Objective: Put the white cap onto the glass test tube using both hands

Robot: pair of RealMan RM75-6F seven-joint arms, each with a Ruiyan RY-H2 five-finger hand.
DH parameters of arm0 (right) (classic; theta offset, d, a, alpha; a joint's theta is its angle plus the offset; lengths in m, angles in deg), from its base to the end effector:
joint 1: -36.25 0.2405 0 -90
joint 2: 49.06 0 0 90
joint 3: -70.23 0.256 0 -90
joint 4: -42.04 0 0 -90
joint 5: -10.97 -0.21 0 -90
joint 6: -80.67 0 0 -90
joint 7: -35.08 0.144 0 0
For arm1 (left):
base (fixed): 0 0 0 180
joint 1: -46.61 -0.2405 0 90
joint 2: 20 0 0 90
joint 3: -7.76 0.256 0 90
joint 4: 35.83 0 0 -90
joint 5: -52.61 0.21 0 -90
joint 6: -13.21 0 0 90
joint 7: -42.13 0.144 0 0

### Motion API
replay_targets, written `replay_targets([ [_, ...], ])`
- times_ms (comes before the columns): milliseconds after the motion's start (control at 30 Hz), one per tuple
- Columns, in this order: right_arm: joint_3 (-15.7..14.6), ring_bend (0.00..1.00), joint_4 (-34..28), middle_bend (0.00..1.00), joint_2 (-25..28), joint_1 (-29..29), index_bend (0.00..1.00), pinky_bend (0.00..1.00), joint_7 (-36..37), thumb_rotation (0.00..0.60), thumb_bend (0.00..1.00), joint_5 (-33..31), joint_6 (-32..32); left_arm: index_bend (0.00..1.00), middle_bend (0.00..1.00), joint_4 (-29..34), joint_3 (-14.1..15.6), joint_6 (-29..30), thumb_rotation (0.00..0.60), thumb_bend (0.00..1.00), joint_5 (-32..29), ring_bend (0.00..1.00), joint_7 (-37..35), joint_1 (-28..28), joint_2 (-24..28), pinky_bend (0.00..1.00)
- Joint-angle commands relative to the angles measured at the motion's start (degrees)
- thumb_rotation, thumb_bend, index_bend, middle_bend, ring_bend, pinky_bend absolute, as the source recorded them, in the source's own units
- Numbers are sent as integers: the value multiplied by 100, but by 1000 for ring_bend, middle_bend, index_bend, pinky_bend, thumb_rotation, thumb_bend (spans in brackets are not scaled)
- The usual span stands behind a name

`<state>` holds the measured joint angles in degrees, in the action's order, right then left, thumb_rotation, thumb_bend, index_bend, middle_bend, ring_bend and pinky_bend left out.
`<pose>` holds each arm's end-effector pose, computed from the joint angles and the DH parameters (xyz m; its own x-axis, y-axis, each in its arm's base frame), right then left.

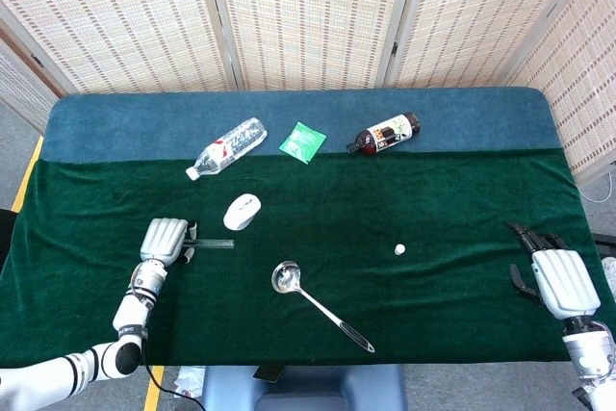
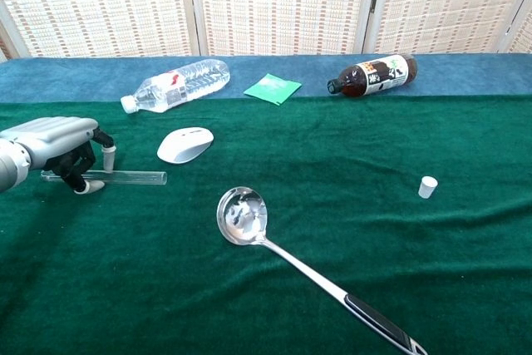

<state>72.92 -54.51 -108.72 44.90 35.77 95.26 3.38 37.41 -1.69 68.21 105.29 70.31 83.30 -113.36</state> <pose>-0.3013 -0.1985 0.1602 0.3888 -0.1150 0.9141 -0.9213 -0.0429 0.3865 -0.2352 0.3438 -0.0237 0.5230 0.3196 0.7901 0.8490 -0.1132 -0.5161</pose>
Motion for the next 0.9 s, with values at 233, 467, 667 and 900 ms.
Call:
replay_targets([
  [233, 0, 395, -13, 248, 10, -11, 122, 224, 7, 600, 573, -13, -10, 558, 903, -91, 23, -33, 600, 381, -6, 861, -70, 15, -38, 812],
  [467, 3, 396, -67, 252, 37, -29, 122, 224, 6, 600, 573, 6, -56, 613, 923, -98, 30, 53, 600, 450, 187, 877, -323, -40, 7, 826],
  [667, 25, 421, -108, 273, 36, -48, 134, 224, 4, 600, 573, 67, -160, 661, 946, -64, 10, 60, 600, 509, 453, 896, -865, -136, 114, 849],
  [900, 78, 484, -304, 327, 41, 64, 163, 301, -302, 600, 573, 76, -68, 670, 952, 420, -11, 196, 600, 532, 983, 902, -1754, -348, 570, 852],
])
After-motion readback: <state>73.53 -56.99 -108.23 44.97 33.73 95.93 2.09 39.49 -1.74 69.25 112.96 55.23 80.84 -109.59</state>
